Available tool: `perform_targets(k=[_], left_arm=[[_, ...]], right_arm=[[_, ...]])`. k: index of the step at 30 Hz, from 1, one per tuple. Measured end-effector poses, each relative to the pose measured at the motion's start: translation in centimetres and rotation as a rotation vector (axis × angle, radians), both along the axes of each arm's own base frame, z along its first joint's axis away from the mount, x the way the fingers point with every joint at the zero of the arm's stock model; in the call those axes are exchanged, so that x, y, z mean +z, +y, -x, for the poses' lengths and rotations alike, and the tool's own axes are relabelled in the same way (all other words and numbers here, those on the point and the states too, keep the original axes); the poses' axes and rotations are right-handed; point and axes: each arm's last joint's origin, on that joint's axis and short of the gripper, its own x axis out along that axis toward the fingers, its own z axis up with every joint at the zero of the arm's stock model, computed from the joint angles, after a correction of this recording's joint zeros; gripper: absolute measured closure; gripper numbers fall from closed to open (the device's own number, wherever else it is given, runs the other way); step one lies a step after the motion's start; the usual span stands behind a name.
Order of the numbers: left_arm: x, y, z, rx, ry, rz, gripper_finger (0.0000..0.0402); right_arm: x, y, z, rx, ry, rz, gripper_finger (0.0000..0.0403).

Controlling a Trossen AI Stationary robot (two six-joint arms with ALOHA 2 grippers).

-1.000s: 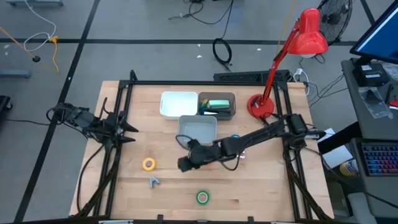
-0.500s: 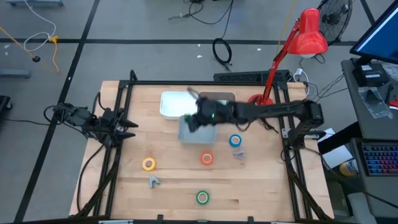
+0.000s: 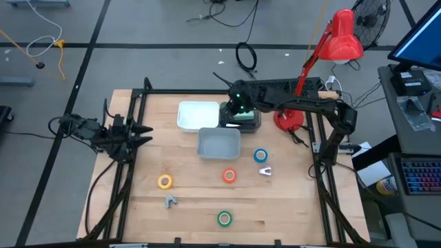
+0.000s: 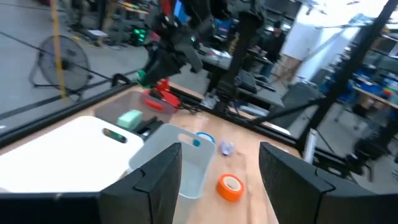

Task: Pick and place Stapler, Stapler remover, tape
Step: Put the green stapler into the black bin

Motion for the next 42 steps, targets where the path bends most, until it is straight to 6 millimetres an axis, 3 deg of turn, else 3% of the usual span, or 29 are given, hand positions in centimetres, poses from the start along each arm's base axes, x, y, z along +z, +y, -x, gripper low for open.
perform_targets(k=[8, 23, 42], left_arm=[[0.0, 0.2, 0.1, 0.084, -0.004, 0.0, 0.0188], [0.0, 0.4, 0.1, 0.145, -0.004, 0.007, 0.0188], [0.0, 0.5, 0.1, 0.161, -0.003, 0.005, 0.0188]], right_arm=[[-3.4, -2.4, -0.4, 0.015, 0.133, 0.008, 0.0331], [-8.4, -4.3, -1.7, 0.128, 0.186, -0.106, 0.0329], [-8.7, -4.4, -1.9, 0.14, 0.181, -0.094, 0.0309]])
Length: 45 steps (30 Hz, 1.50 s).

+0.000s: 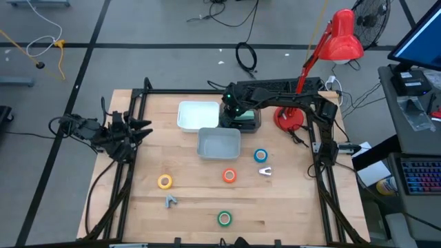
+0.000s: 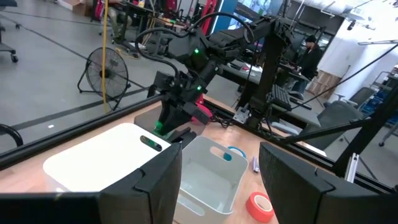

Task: Pick and place Stapler, Stapler remover, tape
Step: Put the green stapler into the black bin, then put the light blue tape into the white bin

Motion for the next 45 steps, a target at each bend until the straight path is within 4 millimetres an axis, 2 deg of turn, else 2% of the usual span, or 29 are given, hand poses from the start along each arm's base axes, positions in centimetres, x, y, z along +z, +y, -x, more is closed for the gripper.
perform_targets(k=[16, 20, 23, 28, 34, 40, 45], left_arm=[[0.0, 0.0, 0.0, -0.001, 0.0, 0.0, 0.0188], [0.0, 0.0, 0.0, -0.001, 0.0, 0.0, 0.0188], [0.0, 0.0, 0.0, -0.001, 0.0, -0.001, 0.0188], [0.0, 0.0, 0.0, -0.003, 0.009, -0.028, 0.0188], [0.0, 0.0, 0.0, -0.005, 0.015, -0.047, 0.0188], [0.0, 0.0, 0.0, -0.007, 0.015, -0.047, 0.0188], [0.0, 0.0, 0.0, -0.007, 0.016, -0.048, 0.0188]], right_arm=[[0.1, 0.0, 0.0, 0.012, 0.0, 0.009, 0.0264], [1.7, 0.5, 0.3, 0.057, -0.026, 0.049, 0.0262], [3.9, 2.0, 0.7, 0.126, -0.051, 0.092, 0.0266], [7.5, 5.8, 1.5, 0.254, -0.08, 0.142, 0.0276], [10.1, 10.4, 3.6, 0.312, -0.025, 0.082, 0.0287], [10.5, 13.8, 6.8, 0.12, 0.213, -0.011, 0.03], [10.1, 15.4, 8.6, -0.081, 0.387, -0.101, 0.0307]])
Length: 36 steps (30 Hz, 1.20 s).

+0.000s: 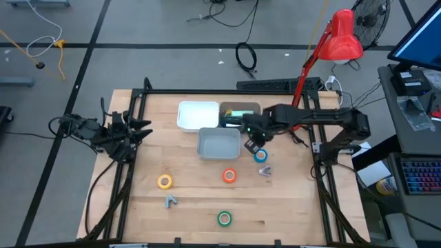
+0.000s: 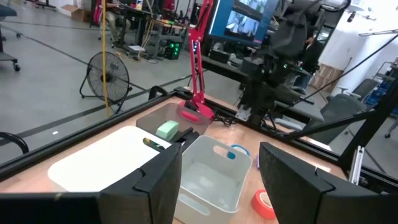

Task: Pick and place Stapler, Stapler remover, tape
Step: Put the light blue tape into the white bin

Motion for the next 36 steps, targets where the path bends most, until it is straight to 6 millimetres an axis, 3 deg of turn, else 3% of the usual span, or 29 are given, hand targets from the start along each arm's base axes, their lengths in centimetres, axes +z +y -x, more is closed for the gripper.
perform_targets(k=[5, 14, 19, 27, 36], left_arm=[[0.0, 0.0, 0.0, -0.001, 0.004, -0.007, 0.0188], [0.0, 0.0, 0.0, 0.0, 0.003, 0.0, 0.0188], [0.0, 0.0, 0.0, 0.001, 0.001, 0.005, 0.0188], [0.0, 0.0, 0.0, 0.002, -0.005, 0.024, 0.0188], [0.0, 0.0, 0.0, 0.003, -0.006, 0.029, 0.0188]], right_arm=[[-1.2, 0.8, 0.8, -0.111, 0.081, 0.011, 0.0304], [-7.6, 0.8, 2.8, -0.226, 0.202, -0.001, 0.0269], [-10.0, 0.4, 3.2, -0.247, 0.179, -0.027, 0.0231], [-11.7, -0.3, 3.5, -0.253, 0.143, -0.061, 0.0173], [-13.6, -1.1, 4.2, -0.285, 0.114, -0.085, 0.0187]])
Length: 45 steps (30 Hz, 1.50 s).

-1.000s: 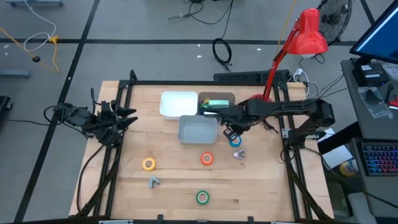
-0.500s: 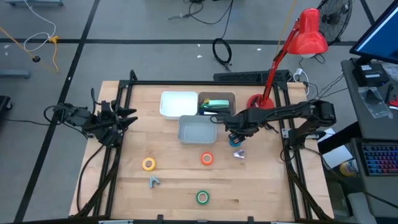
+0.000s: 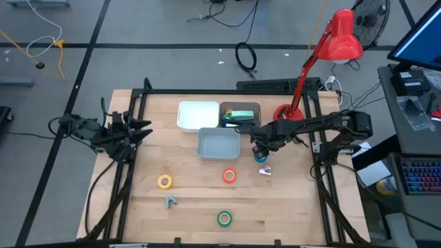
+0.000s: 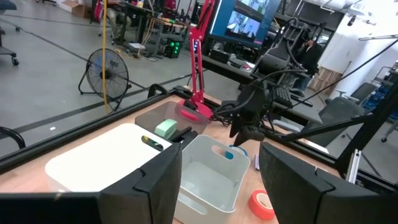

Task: Pick and place Stapler, Stapler remover, tape
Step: Put the light blue tape into the white bin

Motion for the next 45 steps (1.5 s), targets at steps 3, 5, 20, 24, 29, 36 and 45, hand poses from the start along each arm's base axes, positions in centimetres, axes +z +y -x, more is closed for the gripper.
perform_targets(k=[3, 5, 20, 24, 29, 36, 45], left_arm=[[0.0, 0.0, 0.0, 0.001, -0.001, 0.002, 0.0188], [0.0, 0.0, 0.0, 0.001, -0.001, 0.003, 0.0188], [0.0, 0.0, 0.0, 0.002, -0.001, 0.002, 0.0188], [0.0, 0.0, 0.0, 0.001, 0.0, -0.002, 0.0188], [0.0, 0.0, 0.0, 0.001, 0.002, -0.005, 0.0188], [0.0, 0.0, 0.0, 0.001, 0.003, -0.006, 0.0188], [0.0, 0.0, 0.0, 0.001, 0.004, -0.006, 0.0188]], right_arm=[[-0.4, 0.0, 0.0, -0.009, -0.031, -0.024, 0.0194], [-0.5, 0.0, 0.0, -0.012, -0.039, -0.022, 0.0197], [0.9, 0.0, 0.0, -0.028, -0.144, -0.039, 0.0198], [1.0, 0.0, -0.2, -0.025, -0.169, -0.04, 0.0198], [1.0, 0.0, -0.2, -0.025, -0.173, -0.037, 0.0198], [1.0, 0.0, -0.2, -0.025, -0.165, -0.038, 0.0197], [1.0, 0.3, -0.2, -0.012, -0.169, -0.062, 0.0197]])
